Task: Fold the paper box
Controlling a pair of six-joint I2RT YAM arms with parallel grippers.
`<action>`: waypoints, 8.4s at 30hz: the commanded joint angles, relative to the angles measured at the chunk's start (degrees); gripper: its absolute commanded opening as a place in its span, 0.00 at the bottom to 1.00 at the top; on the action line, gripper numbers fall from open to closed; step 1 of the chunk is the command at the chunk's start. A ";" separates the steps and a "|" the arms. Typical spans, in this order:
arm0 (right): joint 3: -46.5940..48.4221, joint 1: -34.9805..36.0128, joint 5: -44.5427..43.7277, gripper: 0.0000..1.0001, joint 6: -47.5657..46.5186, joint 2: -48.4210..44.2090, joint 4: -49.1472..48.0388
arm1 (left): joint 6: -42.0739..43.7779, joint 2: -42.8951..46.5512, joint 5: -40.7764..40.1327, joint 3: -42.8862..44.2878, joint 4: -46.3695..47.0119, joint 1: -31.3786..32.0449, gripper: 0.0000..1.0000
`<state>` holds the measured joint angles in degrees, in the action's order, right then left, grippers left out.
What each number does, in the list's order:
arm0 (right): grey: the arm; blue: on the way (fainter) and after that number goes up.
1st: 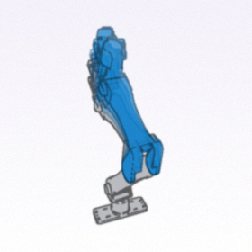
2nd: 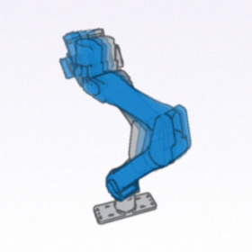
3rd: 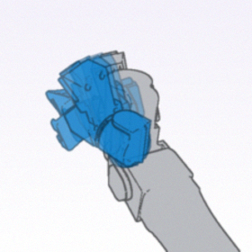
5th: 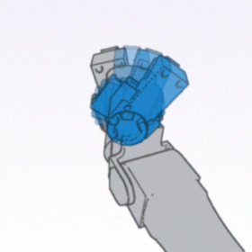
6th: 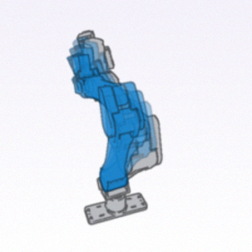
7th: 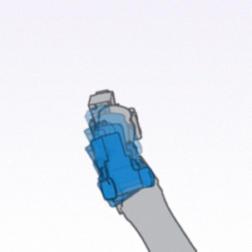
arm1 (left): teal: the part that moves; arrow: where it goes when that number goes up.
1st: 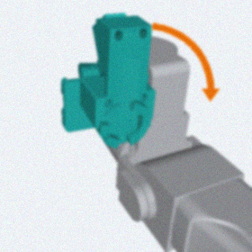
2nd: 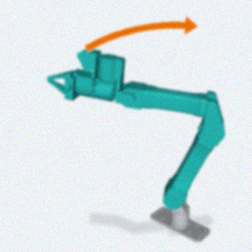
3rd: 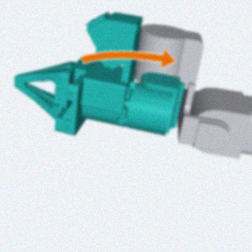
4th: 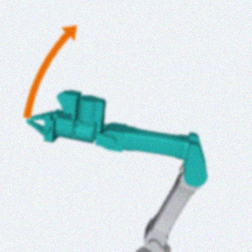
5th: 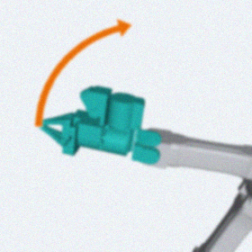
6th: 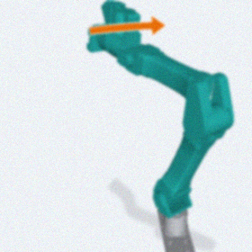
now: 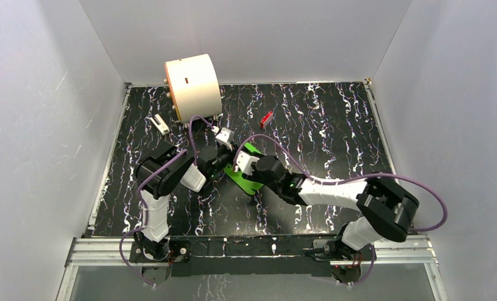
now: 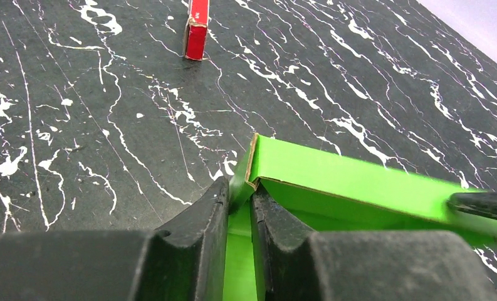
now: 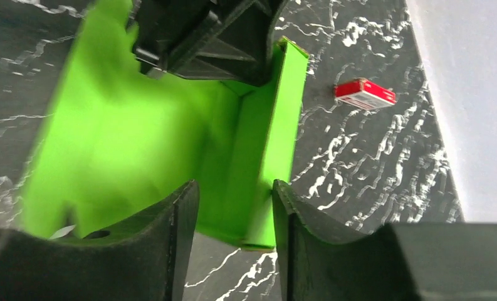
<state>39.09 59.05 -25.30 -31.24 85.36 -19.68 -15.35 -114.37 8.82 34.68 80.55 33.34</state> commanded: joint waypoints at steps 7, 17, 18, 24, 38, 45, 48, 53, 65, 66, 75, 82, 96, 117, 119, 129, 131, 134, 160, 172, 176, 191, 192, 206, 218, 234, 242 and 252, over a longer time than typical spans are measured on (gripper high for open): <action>4.29 -8.49 20.79 0.62 20.41 -10.81 5.22 | 2.77 -0.52 0.85 0.94 3.82 -0.30 0.06; 10.96 -23.53 37.19 0.67 36.77 -5.27 0.86 | 3.34 -0.60 2.21 0.99 3.78 -0.30 0.06; 12.36 -24.27 38.60 0.66 37.83 -3.50 0.98 | 3.39 -0.66 2.44 1.00 3.74 -0.30 0.06; 17.15 -26.88 41.79 0.62 45.70 5.63 -1.67 | 3.99 -0.65 3.26 0.98 3.73 -0.30 0.06; 16.21 -27.05 49.07 0.47 52.83 14.72 -5.45 | 6.91 -0.01 2.30 0.39 3.28 -0.21 0.08; 13.47 -26.66 48.70 0.35 53.91 15.53 -5.58 | 10.74 1.02 -6.06 1.07 0.91 2.32 0.08; 12.68 -25.71 47.18 0.33 54.01 15.17 -5.07 | 12.93 0.70 -15.26 2.04 0.07 5.21 0.07; 11.64 -24.91 44.40 0.33 54.45 13.97 -3.92 | 14.24 -0.71 -25.04 3.79 0.15 9.07 0.07; 11.87 -24.45 41.96 0.33 53.95 13.58 -1.46 | 10.03 -0.48 -40.33 4.26 0.22 11.05 0.09; 11.93 -24.42 42.17 0.33 54.13 13.60 -1.31 | 10.08 -0.55 -41.27 4.26 0.29 11.38 0.09; 12.76 -24.35 42.56 0.34 54.10 13.33 -1.09 | 13.16 -1.36 -49.58 5.84 0.07 14.24 0.06; 12.77 -23.95 42.28 0.35 53.68 14.65 -1.75 | 9.58 -3.28 -39.49 4.22 -0.92 13.82 0.07; 12.30 -22.72 37.60 0.35 50.08 13.59 0.67 | -0.90 -1.08 -30.59 1.38 -0.36 10.10 0.24; 11.98 -23.12 37.08 0.36 49.16 11.52 -0.44 | 6.75 4.18 -24.19 -2.99 2.50 7.38 0.41; 11.89 -23.10 37.23 0.36 49.17 11.41 -0.44 | 7.42 3.38 -24.94 -2.34 2.63 7.19 0.40; 12.15 -23.11 38.36 0.34 49.53 12.67 -0.53 | 8.04 -0.79 -24.66 0.97 5.74 6.91 0.40; 12.08 -23.10 38.48 0.34 49.53 12.81 -0.53 | 7.61 -1.33 -24.91 1.21 7.06 6.91 0.40; 11.97 -23.10 38.52 0.34 49.53 12.90 -0.53 | 7.09 -2.39 -26.56 1.42 9.25 6.91 0.39; 11.71 -23.14 35.89 0.31 48.30 13.91 3.16 | 2.36 -1.46 -38.81 0.22 15.04 7.00 0.05; 11.89 -23.10 37.53 0.31 48.62 14.13 1.96 | 8.48 -1.85 -42.49 -0.01 11.90 7.61 0.22; 11.97 -23.14 37.16 0.31 48.82 13.87 1.58 | 8.73 -0.17 -37.10 -1.28 11.99 7.61 0.31; 14.50 -23.36 37.07 0.34 47.84 13.33 1.67 | 6.18 9.17 -29.54 -9.55 10.47 6.54 0.45; 14.78 -23.41 37.08 0.36 47.97 13.20 1.79 | 6.02 9.16 -29.11 -9.34 10.23 6.41 0.45; 18.58 -25.55 39.62 0.50 50.18 12.08 -0.04 | 4.98 8.17 -22.66 -8.31 8.85 5.12 0.47; 20.44 -26.08 37.68 0.49 53.03 13.76 -1.72 | 3.42 4.95 -20.13 -4.52 6.61 3.92 0.49; 19.78 -26.04 37.68 0.39 53.57 19.54 -0.75 | 3.21 0.54 -17.24 0.54 3.10 3.01 0.51; 17.64 -26.00 34.45 0.32 51.08 21.11 6.64 | 3.91 -1.37 -15.97 2.55 2.24 2.43 0.46; 21.03 -24.08 26.70 0.28 46.25 22.67 18.77 | 4.73 -0.47 -13.24 1.60 2.29 2.38 0.40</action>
<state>60.20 34.26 8.93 20.08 103.66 -18.06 -11.99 -116.07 -6.13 36.05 81.62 36.12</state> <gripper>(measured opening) 0.303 0.409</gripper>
